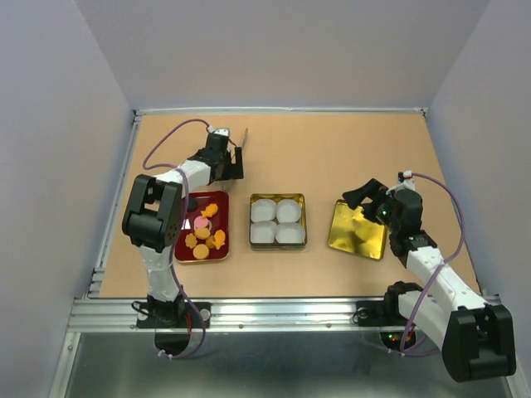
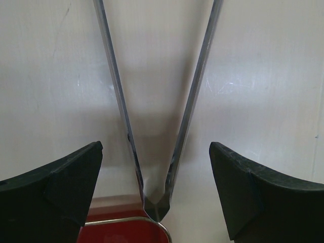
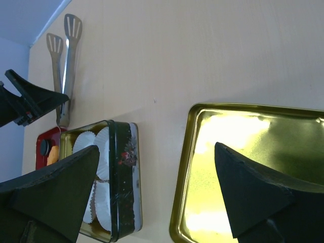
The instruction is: Pack the cookies
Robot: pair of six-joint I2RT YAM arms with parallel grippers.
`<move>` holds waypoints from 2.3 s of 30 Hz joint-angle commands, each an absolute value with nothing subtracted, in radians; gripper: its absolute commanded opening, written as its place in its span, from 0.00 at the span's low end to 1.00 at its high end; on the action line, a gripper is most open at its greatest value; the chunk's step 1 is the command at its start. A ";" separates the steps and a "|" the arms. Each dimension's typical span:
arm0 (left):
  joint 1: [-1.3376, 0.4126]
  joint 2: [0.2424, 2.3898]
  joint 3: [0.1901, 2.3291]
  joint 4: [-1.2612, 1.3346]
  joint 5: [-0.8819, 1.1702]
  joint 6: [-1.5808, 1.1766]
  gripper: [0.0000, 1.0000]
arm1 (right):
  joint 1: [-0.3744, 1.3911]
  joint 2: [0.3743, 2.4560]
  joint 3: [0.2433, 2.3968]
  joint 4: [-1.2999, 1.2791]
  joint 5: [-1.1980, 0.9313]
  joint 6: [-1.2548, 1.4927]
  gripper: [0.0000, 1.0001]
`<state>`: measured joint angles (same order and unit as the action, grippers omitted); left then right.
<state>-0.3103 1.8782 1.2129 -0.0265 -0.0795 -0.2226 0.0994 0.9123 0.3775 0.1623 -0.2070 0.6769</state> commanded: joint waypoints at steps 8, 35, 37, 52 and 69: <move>-0.308 1.999 1.305 -0.032 -0.077 -0.198 0.99 | 0.106 0.917 0.360 0.183 -0.187 0.667 1.00; -0.311 1.856 1.712 -0.388 -0.014 -0.176 0.21 | 0.106 0.980 0.550 0.163 -0.288 0.765 1.00; -0.318 1.807 1.741 -0.429 -0.005 -0.161 0.21 | 0.106 1.038 0.668 0.164 -0.415 0.796 1.00; -0.459 1.413 1.480 -0.356 0.084 -0.149 0.22 | 0.426 1.583 1.417 0.164 -0.628 0.902 1.00; -0.627 1.246 1.292 -0.293 0.071 -0.169 0.22 | 0.549 1.772 1.503 0.164 -0.560 0.900 1.00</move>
<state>-0.5949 1.3190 1.3224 -0.3679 0.0708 -0.1585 0.5385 1.7695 1.4372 0.1383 -0.5800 0.8925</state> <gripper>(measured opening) 0.317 0.999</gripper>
